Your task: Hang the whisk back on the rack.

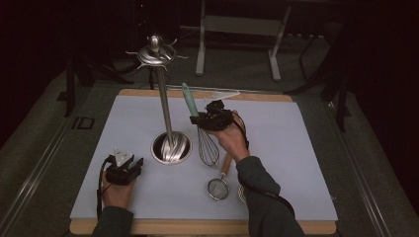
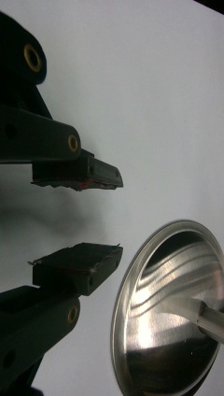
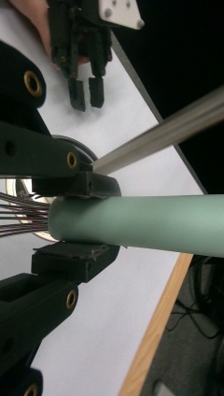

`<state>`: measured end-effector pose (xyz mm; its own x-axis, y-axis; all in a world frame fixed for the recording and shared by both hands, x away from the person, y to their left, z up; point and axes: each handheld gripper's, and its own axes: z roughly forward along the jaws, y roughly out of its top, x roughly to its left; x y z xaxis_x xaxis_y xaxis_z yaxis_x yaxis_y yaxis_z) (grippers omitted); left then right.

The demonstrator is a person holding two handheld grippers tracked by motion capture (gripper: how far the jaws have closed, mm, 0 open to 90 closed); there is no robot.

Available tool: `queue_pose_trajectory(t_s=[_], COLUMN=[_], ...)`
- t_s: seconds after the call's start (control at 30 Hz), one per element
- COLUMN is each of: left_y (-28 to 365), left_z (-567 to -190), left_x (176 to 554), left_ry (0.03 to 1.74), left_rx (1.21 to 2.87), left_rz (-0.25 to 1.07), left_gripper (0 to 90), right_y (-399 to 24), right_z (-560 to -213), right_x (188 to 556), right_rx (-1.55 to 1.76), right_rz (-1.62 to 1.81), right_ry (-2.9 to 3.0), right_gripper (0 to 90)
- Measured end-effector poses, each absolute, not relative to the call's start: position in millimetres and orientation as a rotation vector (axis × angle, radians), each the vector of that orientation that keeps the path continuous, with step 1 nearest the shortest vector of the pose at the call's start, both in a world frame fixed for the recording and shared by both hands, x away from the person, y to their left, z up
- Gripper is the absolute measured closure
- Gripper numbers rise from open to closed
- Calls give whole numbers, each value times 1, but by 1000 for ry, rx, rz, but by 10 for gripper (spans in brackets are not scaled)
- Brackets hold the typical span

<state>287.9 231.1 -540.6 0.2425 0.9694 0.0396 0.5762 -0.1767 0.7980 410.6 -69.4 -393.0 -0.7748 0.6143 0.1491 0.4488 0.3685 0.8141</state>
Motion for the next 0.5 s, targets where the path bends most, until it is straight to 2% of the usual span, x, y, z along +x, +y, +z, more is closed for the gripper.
queue_pose_trajectory(t_s=[0.5], left_y=[231], left_z=[-541], left_x=[288], left_ry=[1415], left_rx=[1848], left_rz=[752], left_gripper=[610], right_y=[-78], right_z=[-381], right_x=[398], right_rx=[738], right_rz=[1432], right_ry=[2437], right_gripper=[692])
